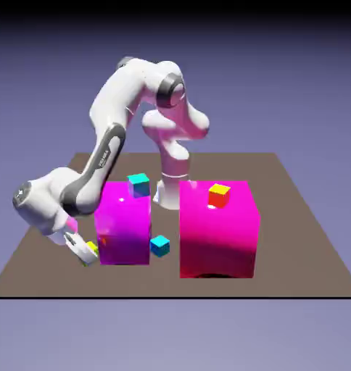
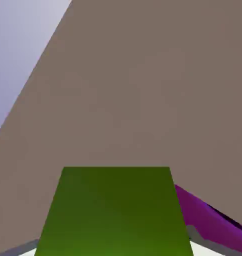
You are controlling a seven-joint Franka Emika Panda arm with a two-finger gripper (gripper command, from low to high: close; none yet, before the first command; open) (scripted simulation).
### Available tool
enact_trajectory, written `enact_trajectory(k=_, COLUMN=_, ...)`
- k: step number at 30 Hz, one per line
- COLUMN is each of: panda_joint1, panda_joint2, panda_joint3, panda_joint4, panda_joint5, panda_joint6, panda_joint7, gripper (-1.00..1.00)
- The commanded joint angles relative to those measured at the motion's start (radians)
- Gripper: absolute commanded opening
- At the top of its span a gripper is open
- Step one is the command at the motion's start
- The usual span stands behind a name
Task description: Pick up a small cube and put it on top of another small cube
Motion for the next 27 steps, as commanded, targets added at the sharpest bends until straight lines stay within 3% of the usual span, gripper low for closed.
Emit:
enact_trajectory(k=1, panda_joint1=0.011, panda_joint2=-0.035, panda_joint3=0.036, panda_joint4=-0.007, panda_joint5=-0.025, panda_joint6=-0.024, panda_joint7=-0.004, gripper=-1.0)
enact_trajectory(k=15, panda_joint1=0.224, panda_joint2=-0.538, panda_joint3=0.523, panda_joint4=-0.133, panda_joint5=-0.387, panda_joint6=-0.311, panda_joint7=-0.096, gripper=-1.0)
enact_trajectory(k=18, panda_joint1=0.263, panda_joint2=-0.572, panda_joint3=0.54, panda_joint4=-0.15, panda_joint5=-0.429, panda_joint6=-0.305, panda_joint7=-0.11, gripper=-1.0)
enact_trajectory(k=24, panda_joint1=0.261, panda_joint2=-0.591, panda_joint3=0.538, panda_joint4=-0.341, panda_joint5=-0.427, panda_joint6=-0.132, panda_joint7=-0.112, gripper=-1.0)
enact_trajectory(k=25, panda_joint1=0.261, panda_joint2=-0.591, panda_joint3=0.538, panda_joint4=-0.341, panda_joint5=-0.427, panda_joint6=-0.132, panda_joint7=-0.112, gripper=1.0)
enact_trajectory(k=27, panda_joint1=0.262, panda_joint2=-0.587, panda_joint3=0.538, panda_joint4=-0.305, panda_joint5=-0.428, panda_joint6=-0.165, panda_joint7=-0.111, gripper=1.0)
